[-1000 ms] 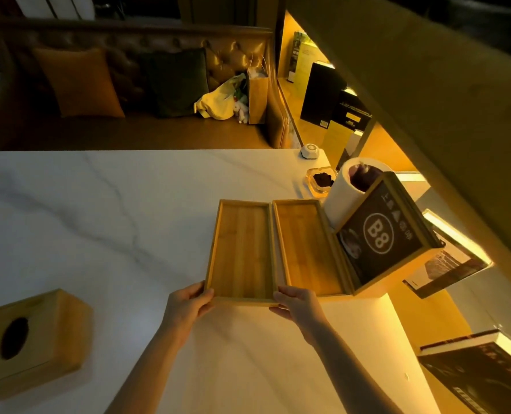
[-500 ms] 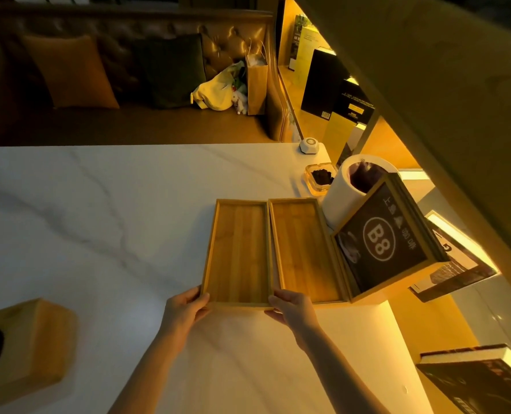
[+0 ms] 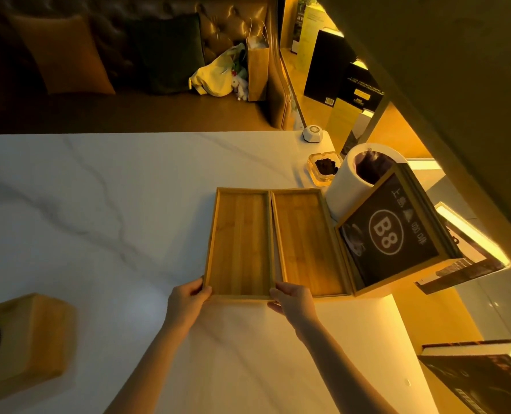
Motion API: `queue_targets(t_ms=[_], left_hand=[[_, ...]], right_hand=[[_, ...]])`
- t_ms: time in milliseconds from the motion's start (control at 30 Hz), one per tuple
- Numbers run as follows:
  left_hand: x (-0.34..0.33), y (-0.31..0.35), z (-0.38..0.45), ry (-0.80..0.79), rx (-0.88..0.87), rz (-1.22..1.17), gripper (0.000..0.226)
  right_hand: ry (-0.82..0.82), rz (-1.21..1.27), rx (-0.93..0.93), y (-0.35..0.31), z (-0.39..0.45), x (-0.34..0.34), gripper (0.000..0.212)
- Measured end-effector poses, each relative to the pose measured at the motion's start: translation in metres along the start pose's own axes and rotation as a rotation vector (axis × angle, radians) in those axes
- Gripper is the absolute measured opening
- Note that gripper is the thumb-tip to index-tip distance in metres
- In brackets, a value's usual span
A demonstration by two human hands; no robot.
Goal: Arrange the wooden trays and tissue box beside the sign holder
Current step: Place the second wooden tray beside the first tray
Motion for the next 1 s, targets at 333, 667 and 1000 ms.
queue_targets(t_ms=[333, 667, 1000], left_hand=[[-0.005, 0.015, -0.002, -0.005, -0.127, 0.391, 0.028], [-0.007, 0.019, -0.014, -0.014, -0.175, 0.402, 0.029], [-0.038, 0.005, -0.055, -0.187, -0.376, 0.777, 0.062]], right_hand=[[0.398, -0.486, 0.181, -0.015, -0.022, 0.008, 0.021], [0.363, -0.654, 0.298, -0.017, -0.032, -0.001, 0.025], [0.263, -0.992, 0.606, 0.014, -0.047, -0.028, 0.055]])
Point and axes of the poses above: each hand's wrist, its own z-axis towards the middle knuckle, its own x-axis out of the back of the hand, y = z × x, the point moved 9 cm from there along z, towards the middle knuckle, and after that the axes turned 13 degrees about -x, right-handed, at the moved point
